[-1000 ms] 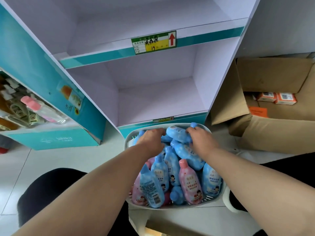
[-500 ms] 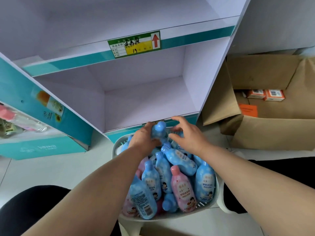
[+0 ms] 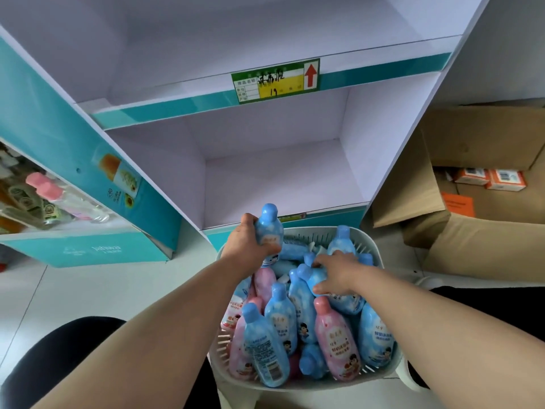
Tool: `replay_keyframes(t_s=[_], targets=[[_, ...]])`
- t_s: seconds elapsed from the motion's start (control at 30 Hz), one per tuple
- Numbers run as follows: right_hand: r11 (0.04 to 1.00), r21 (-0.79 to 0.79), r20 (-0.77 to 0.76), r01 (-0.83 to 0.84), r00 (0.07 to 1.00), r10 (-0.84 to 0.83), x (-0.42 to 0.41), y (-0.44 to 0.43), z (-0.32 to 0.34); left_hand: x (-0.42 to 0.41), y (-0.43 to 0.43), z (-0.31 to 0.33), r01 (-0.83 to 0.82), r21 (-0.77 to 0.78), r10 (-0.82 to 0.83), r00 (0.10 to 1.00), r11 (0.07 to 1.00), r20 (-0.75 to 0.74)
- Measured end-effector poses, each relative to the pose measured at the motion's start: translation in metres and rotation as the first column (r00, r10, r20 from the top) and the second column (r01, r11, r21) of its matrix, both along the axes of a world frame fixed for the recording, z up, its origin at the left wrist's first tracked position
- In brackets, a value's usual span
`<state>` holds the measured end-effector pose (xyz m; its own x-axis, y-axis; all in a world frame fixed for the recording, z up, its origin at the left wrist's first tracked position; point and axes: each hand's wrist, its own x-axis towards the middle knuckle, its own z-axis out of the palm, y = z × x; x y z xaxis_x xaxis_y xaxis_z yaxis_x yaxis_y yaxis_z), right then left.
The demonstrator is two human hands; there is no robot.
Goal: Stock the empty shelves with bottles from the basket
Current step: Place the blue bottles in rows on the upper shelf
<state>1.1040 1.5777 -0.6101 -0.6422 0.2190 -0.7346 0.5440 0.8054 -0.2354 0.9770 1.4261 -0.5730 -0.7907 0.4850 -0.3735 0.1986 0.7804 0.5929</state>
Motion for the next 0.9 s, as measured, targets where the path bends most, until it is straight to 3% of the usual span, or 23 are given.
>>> replay_keyframes(t_s=[0.13,0.27,0.37,0.9], targets=[[0.978,-0.084,-0.206,0.19,0.957,-0.203,0.014,0.0,0.006,0.003,-0.005,0.011,-0.035,0.079,0.034,0.999,0.996,0.012],[0.917,-0.135,-0.521,0.376,0.76,-0.389,0.023,-0.003,0.033,0.013,-0.011,0.035,-0.063,0.152,0.07,0.997,0.986,-0.037],[0.887,-0.18,-0.655,0.426,0.62,-0.431,0.03,-0.007,0.061,0.022,-0.015,0.056,-0.117,0.227,0.135,0.989,0.967,-0.067],[0.874,-0.274,-0.899,0.401,0.215,-0.381,0.068,-0.01,0.209,0.075,-0.017,0.185,-0.032,0.521,0.166,0.963,0.853,-0.213]])
